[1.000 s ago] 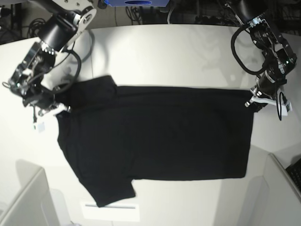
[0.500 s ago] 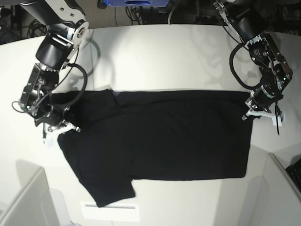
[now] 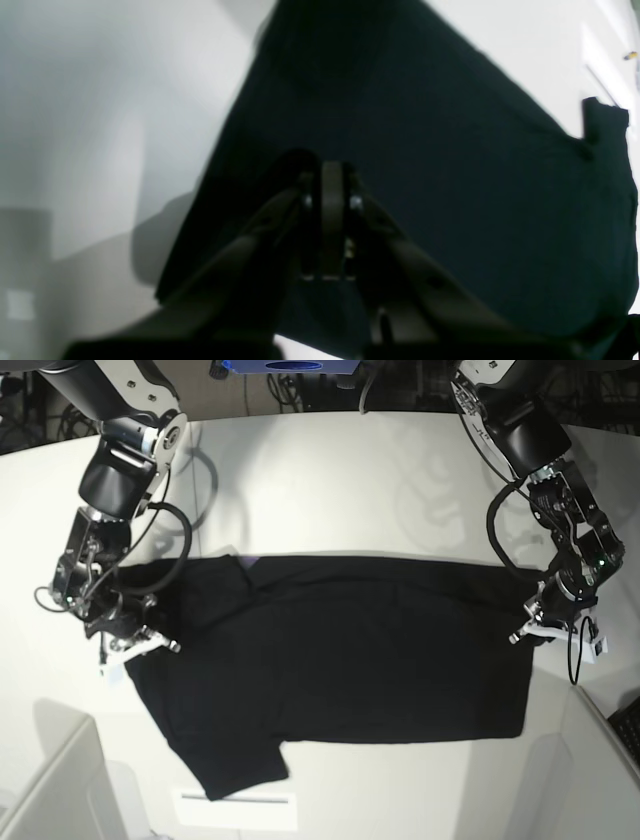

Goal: Fold the T-shirt properly
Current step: 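Lift the shoulder corners with both grippers, raising the shirt, then drag the shirt toward the robot with both grippers, then release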

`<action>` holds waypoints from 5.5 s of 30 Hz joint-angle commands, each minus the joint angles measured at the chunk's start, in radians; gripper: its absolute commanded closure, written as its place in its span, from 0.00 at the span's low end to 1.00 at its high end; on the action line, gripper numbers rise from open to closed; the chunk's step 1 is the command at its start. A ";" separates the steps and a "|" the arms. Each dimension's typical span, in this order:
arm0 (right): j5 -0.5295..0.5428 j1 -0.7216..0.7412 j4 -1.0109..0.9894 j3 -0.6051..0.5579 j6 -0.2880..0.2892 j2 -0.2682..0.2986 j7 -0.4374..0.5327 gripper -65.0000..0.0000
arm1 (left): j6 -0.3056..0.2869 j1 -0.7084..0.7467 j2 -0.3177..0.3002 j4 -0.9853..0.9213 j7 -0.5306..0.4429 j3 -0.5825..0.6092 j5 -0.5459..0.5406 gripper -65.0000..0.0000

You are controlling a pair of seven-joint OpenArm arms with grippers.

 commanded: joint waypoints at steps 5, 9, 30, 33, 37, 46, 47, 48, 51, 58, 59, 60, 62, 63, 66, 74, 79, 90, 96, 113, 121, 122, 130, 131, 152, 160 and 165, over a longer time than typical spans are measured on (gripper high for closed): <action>0.020 0.049 0.016 -0.046 0.011 0.018 0.025 1.00 | -0.003 -0.015 -0.013 0.012 -0.015 -0.059 -0.014 1.00; 0.023 0.052 0.012 -0.098 0.011 0.034 0.053 1.00 | -0.003 -0.012 -0.013 0.010 -0.015 -0.056 -0.006 1.00; 0.021 0.096 -0.054 -0.101 0.008 0.032 0.087 1.00 | -0.003 -0.032 -0.024 -0.068 -0.115 0.043 -0.005 1.00; 0.021 0.098 -0.053 -0.093 0.005 0.032 0.085 1.00 | -0.001 -0.032 -0.024 -0.067 -0.115 0.042 -0.005 1.00; 0.024 0.098 -0.051 -0.092 0.005 0.037 0.085 0.68 | -0.001 -0.029 -0.025 -0.060 -0.112 0.011 -0.006 1.00; 0.026 0.004 0.228 -0.089 0.003 0.011 0.081 0.50 | -0.001 -0.026 -0.020 -0.020 -0.107 -0.124 -0.013 0.27; 0.026 -0.016 0.268 -0.089 0.003 0.003 0.078 0.50 | -0.001 -0.025 -0.020 0.001 -0.105 -0.130 -0.013 0.20; 0.026 -0.040 0.317 -0.089 0.003 -0.006 0.078 0.50 | -0.001 -0.006 -0.020 0.029 -0.104 -0.136 -0.014 0.14; 0.026 -0.140 0.469 -0.035 0.003 -0.055 0.078 0.50 | -0.001 0.063 -0.011 0.142 -0.104 -0.134 -0.019 0.05; 0.027 -0.370 0.716 0.172 -0.063 -0.203 0.078 0.50 | -0.001 0.275 0.049 0.145 -0.116 -0.147 -0.123 0.05; 0.032 -0.395 0.719 0.178 -0.096 -0.203 0.085 0.50 | -0.001 0.275 0.053 0.116 -0.118 -0.154 -0.132 0.05; 0.055 -0.419 0.717 0.181 -0.138 -0.204 0.087 0.50 | -0.001 0.275 0.056 0.078 -0.122 -0.174 -0.138 0.05; 0.124 -0.461 0.708 0.200 -0.204 -0.204 0.087 0.49 | -0.001 0.265 0.059 0.012 -0.155 -0.196 -0.141 0.05; 0.169 -0.476 0.699 0.217 -0.233 -0.204 0.087 0.49 | -0.001 0.253 0.059 -0.014 -0.162 -0.196 -0.143 0.05; 0.248 -0.487 0.621 0.257 -0.267 -0.200 0.087 0.49 | -0.001 0.224 0.059 -0.074 -0.165 -0.196 -0.143 0.05; 0.250 -0.407 0.394 0.349 -0.265 -0.200 0.087 0.49 | -0.001 0.166 0.059 -0.136 -0.165 -0.196 -0.140 0.06; 0.247 -0.347 0.274 0.341 -0.268 -0.175 0.176 0.48 | -0.001 0.147 0.059 -0.146 -0.165 -0.196 -0.138 0.12; 0.247 -0.264 0.101 0.341 -0.271 -0.132 0.208 0.49 | -0.001 0.147 0.058 -0.146 -0.165 -0.196 -0.135 1.00; 0.245 -0.254 0.059 0.339 -0.271 -0.114 0.265 0.55 | -0.001 0.143 0.055 -0.146 -0.165 -0.196 -0.135 1.00; 0.253 -0.338 0.283 0.349 -0.178 -0.100 0.124 1.00 | -0.007 0.302 0.032 0.015 -0.165 -0.196 -0.145 1.00; 0.254 -0.475 0.452 0.353 -0.178 -0.126 0.042 1.00 | -0.009 0.479 0.036 0.147 -0.164 -0.196 -0.146 1.00; 0.254 -0.492 0.466 0.353 -0.178 -0.126 0.041 1.00 | -0.010 0.497 0.038 0.150 -0.164 -0.196 -0.146 1.00; 0.256 -0.614 0.562 0.361 -0.178 -0.149 0.041 1.00 | -0.095 0.628 0.033 0.151 -0.164 -0.207 -0.258 1.00; 0.256 -0.627 0.581 0.382 -0.178 -0.160 0.038 1.00 | -0.095 0.641 0.033 0.151 -0.164 -0.207 -0.272 1.00; 0.254 -0.719 0.624 0.442 -0.178 -0.186 0.035 1.00 | -0.098 0.715 0.030 0.161 -0.164 -0.200 -0.327 1.00; 0.254 -0.748 0.677 0.447 -0.178 -0.190 0.044 0.49 | -0.095 0.758 0.035 0.286 -0.164 -0.253 -0.321 0.70; 0.256 -0.755 0.742 0.447 -0.178 -0.192 0.044 0.53 | -0.095 0.752 0.030 0.296 -0.164 -0.331 -0.323 0.26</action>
